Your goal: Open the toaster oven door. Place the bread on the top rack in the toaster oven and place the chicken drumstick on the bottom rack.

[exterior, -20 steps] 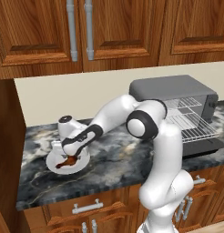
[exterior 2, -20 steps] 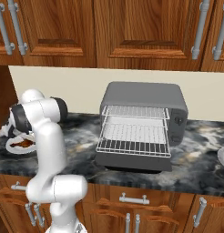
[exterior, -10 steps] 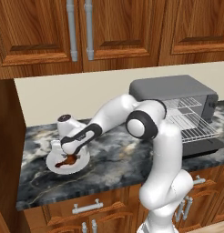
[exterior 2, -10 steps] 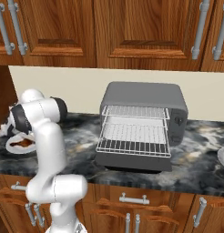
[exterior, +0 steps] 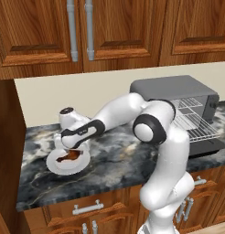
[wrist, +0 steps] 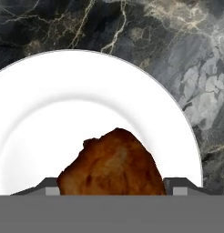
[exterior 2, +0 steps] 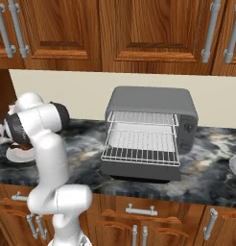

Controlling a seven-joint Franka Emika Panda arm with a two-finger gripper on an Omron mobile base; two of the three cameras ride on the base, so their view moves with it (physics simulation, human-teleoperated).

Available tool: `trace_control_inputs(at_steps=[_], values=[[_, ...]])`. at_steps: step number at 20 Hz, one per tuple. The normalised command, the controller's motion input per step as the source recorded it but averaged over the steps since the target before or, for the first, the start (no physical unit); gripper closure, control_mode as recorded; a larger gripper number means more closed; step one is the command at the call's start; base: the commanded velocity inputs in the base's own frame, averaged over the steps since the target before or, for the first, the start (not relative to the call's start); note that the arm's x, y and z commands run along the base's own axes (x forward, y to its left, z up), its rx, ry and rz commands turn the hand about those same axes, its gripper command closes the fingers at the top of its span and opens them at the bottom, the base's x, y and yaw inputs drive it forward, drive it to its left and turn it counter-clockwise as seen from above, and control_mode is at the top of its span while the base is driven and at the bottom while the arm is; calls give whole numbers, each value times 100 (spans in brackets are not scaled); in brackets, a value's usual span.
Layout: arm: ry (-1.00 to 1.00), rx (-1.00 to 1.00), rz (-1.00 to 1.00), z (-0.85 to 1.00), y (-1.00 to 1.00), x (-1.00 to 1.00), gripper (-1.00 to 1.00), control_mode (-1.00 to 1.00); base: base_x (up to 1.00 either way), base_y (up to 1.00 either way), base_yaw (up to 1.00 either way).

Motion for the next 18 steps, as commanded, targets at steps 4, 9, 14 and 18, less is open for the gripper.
trace_control_inputs(at_steps=[4,9,14,18], values=[[2,9,-8,23,-47,-21,100,-100,0,0,0],[1,11,-8,22,-57,-24,100,-100,0,0,0],[0,8,-7,20,-61,-23,100,-100,0,0,0],[0,1,-4,19,-61,-21,100,-100,0,0,0]])
